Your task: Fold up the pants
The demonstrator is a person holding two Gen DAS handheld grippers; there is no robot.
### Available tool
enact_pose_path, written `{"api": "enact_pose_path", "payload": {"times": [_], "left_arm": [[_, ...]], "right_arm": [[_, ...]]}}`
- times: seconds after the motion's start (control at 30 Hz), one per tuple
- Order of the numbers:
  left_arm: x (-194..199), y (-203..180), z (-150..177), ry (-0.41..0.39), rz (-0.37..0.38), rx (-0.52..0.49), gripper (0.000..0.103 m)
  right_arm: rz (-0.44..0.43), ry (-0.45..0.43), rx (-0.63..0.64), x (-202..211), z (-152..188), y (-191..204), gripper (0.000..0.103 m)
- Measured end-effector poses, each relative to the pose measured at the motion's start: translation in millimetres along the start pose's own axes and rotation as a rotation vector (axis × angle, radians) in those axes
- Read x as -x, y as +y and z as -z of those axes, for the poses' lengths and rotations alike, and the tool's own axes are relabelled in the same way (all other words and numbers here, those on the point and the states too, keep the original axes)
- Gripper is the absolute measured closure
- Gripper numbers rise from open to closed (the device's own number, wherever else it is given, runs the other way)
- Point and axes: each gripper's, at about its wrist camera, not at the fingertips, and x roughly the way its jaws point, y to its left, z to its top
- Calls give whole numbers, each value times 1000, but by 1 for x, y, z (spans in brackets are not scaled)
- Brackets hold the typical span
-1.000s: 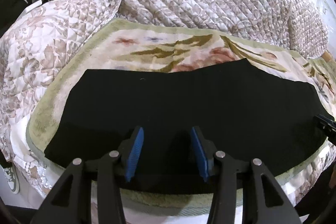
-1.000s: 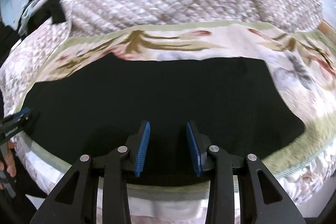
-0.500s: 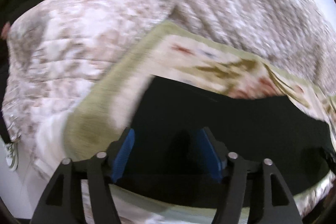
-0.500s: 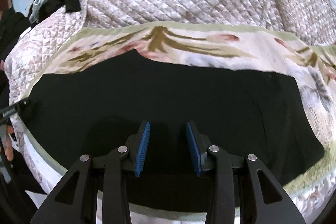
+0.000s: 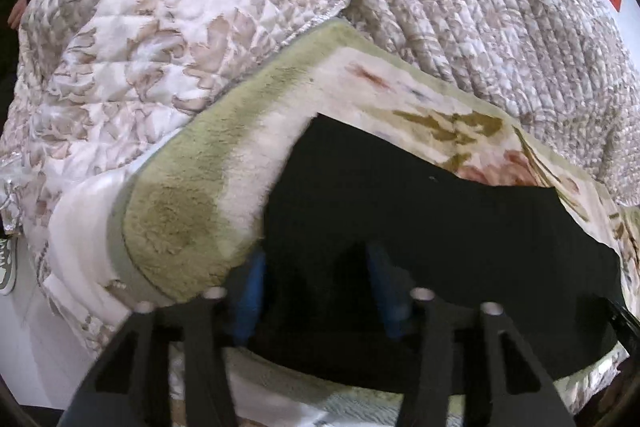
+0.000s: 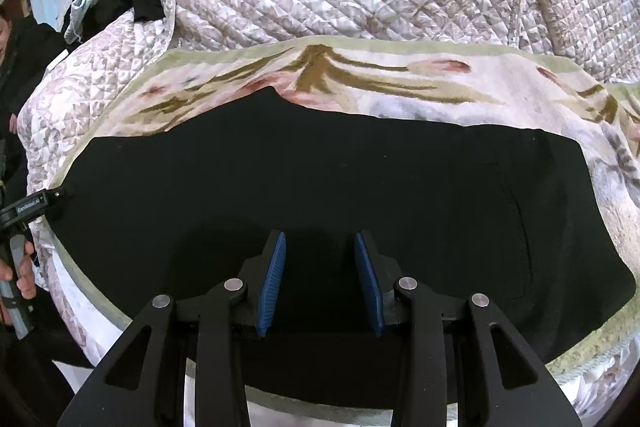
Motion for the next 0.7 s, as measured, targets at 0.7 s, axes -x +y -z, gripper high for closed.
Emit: {"api": "enact_pose_path", "payload": {"times": [0.7], "left_arm": [[35, -89, -30, 0, 338, -68, 92]], "right_arm": [[-35, -55, -79, 15, -1, -16, 66]]}}
